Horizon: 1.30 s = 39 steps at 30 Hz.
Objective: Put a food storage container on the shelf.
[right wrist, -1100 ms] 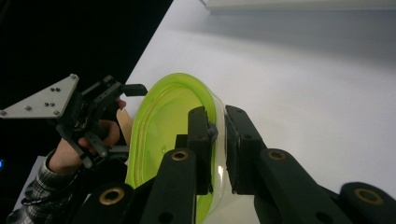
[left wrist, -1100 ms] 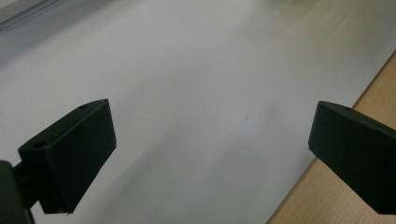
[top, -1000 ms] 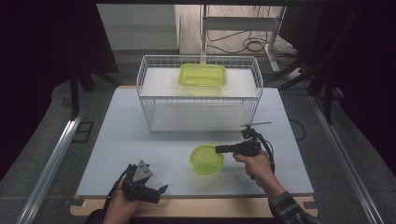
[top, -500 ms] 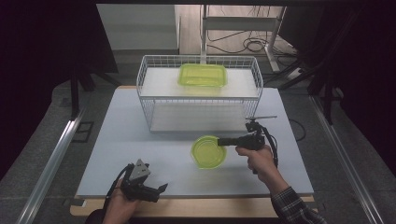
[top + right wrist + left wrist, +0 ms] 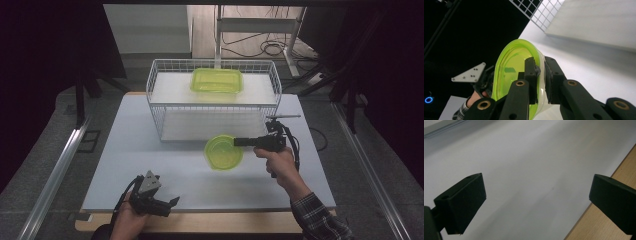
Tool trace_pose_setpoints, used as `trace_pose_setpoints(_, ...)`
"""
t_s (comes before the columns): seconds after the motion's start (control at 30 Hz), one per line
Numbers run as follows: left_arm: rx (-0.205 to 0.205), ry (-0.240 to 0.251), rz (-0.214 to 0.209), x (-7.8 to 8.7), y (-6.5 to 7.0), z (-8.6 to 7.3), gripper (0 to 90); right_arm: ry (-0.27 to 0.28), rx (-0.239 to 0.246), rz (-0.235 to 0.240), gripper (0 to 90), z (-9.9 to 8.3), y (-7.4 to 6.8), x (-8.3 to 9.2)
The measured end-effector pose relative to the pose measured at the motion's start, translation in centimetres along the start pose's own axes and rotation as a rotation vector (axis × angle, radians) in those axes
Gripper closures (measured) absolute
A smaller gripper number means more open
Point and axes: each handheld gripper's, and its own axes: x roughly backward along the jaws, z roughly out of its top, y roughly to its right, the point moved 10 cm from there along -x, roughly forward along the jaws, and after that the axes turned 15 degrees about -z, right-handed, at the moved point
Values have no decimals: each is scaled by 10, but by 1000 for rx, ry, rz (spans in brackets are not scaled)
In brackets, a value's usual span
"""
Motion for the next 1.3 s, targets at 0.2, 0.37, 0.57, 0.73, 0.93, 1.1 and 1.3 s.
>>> trace_pose_setpoints(0.2,0,-1,1,0,0,0,6,28,-1,2,811,13,-4,8)
trace_pose_setpoints(0.37,-2,-7,2,0,0,-1,7,48,-6,7,811,23,-8,14)
trace_pose_setpoints(0.57,-3,-5,4,0,-1,0,7,75,-3,10,811,40,-15,22)
trace_pose_setpoints(0.73,2,7,0,1,-1,1,6,90,-2,6,811,53,-20,28)
trace_pose_setpoints(0.93,8,12,0,2,-1,1,7,110,-5,1,811,68,-24,33)
trace_pose_setpoints(1.1,9,14,-1,1,-1,1,6,120,-9,6,811,79,-29,35)
trace_pose_setpoints(1.3,9,14,-3,1,-1,1,6,135,-11,10,811,92,-36,37)
